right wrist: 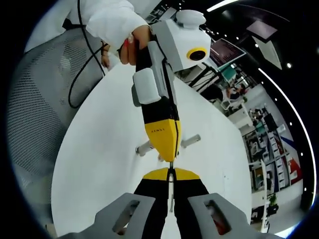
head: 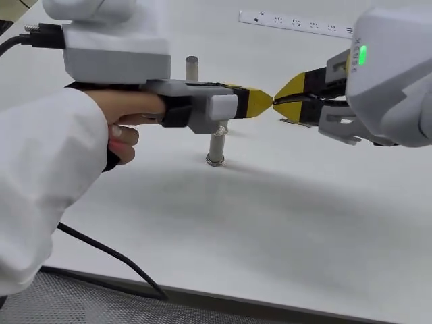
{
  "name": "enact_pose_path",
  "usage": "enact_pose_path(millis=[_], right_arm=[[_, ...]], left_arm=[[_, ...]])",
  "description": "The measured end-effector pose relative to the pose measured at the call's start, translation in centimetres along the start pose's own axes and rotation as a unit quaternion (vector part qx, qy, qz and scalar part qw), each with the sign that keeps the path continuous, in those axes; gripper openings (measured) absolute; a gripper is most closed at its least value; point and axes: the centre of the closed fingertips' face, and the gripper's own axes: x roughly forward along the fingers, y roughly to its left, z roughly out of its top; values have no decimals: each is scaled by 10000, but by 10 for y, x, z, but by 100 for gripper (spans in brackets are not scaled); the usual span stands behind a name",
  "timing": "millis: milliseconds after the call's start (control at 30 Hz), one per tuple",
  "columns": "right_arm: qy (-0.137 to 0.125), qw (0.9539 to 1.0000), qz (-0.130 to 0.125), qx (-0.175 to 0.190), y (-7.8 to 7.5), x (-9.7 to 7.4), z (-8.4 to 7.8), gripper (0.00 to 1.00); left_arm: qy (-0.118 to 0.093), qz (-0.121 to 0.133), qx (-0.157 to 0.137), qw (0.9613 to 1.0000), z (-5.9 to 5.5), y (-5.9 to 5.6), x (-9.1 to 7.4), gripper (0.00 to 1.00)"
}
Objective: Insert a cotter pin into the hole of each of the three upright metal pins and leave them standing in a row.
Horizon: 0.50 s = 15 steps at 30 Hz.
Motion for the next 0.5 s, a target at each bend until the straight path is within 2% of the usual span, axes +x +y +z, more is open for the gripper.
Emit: enact_pose_path(millis=[133, 500], right_arm=[[-12, 10000, 20, -40, 0, 1, 1, 0], [-27, 9999, 41, -127, 1, 3, 5, 0]], left_arm=[[28, 3, 7, 10000, -1, 3, 1, 2], [77, -7, 29, 10000, -3, 1, -1, 0]])
